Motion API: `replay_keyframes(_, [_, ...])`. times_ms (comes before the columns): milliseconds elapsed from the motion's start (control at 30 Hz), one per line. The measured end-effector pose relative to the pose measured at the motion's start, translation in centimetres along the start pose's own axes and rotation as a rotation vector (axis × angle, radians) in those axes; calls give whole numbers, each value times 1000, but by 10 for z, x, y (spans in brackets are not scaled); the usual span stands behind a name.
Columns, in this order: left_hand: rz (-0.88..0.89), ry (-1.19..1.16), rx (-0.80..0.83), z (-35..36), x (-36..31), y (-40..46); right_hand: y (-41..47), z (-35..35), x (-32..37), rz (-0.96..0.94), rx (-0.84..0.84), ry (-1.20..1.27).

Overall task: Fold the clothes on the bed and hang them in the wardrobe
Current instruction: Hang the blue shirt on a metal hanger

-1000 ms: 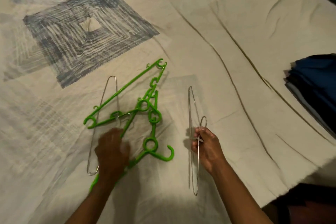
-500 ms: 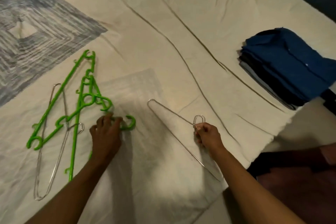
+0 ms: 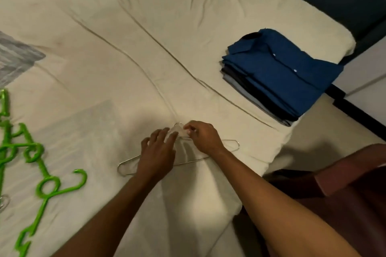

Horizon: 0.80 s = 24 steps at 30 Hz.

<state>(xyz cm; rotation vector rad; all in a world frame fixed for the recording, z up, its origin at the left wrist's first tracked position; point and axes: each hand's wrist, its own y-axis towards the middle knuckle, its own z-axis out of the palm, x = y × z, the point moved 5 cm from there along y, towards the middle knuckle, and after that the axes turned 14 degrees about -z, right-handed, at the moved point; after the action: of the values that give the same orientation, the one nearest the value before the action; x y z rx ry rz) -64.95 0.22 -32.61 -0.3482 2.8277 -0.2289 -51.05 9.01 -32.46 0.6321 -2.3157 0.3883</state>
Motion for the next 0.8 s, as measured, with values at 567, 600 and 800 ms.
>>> replay_keyframes(567, [-110, -610, 239, 0, -247, 116, -75, -258, -166, 614, -1143, 85])
replay_keyframes(600, [-181, -718, 286, 3, -261, 118, -75, -262, -180, 694, -1107, 172])
replay_keyframes(800, [-658, -1313, 604, 18, -316, 134, -66, -266, -227, 874, -973, 660])
